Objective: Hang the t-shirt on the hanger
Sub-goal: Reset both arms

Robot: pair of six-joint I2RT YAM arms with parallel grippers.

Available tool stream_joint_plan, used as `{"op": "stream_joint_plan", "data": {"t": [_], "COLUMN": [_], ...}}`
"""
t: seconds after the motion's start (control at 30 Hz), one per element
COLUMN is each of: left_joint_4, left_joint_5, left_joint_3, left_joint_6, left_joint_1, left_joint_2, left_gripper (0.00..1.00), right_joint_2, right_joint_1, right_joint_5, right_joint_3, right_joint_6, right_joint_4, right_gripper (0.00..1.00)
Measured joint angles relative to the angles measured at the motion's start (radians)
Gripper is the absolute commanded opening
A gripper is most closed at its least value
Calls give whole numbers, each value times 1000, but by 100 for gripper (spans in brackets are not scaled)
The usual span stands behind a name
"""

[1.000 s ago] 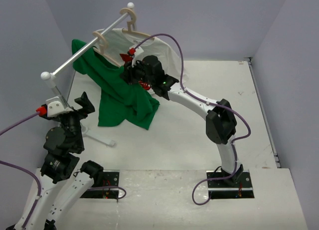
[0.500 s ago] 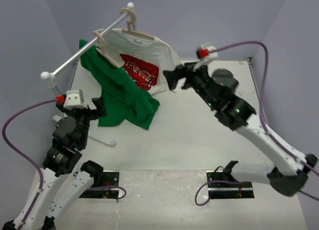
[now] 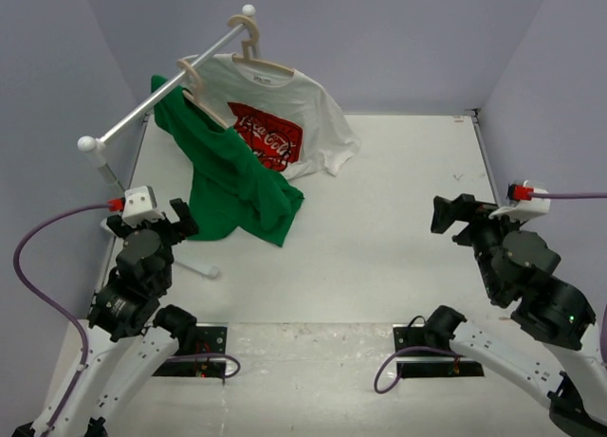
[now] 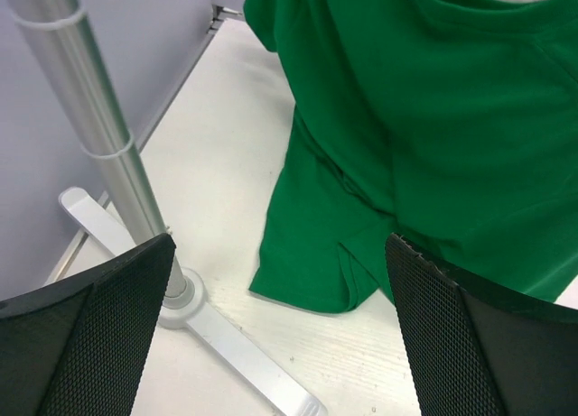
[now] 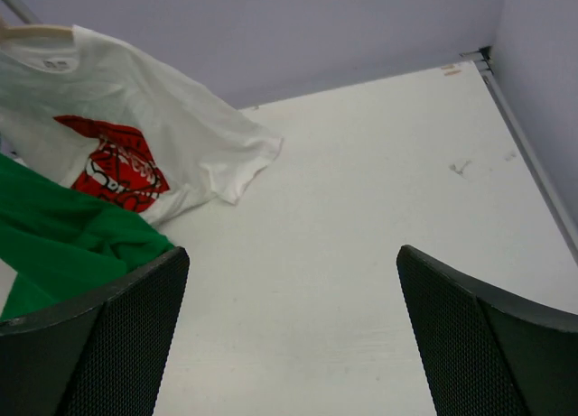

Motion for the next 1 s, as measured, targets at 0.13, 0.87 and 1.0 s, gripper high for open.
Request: {"op": "stream_joint_plan", "data": {"t": [0.13,0.87,1.0], "left_joint_4": [13,54,63], "left_joint_5": [-1,74,90], "left_joint_3": [-23,-75,-85], "left_joint_6": [6,15,15], "left_joint_1": [2,2,2], "left_joint_2": [-52,-84,-84], "left_gripper": [100,100,100], "right_joint_2": [-79,-251,-251], "right_joint_1": [0,0,0], "right_joint_5": [61,122,121], "right_joint_3": [-5,-117,-126], "right_joint_6": [42,62,61], "right_joint_4": [-118,-197,-188], "right_gripper": [99,99,99]}}
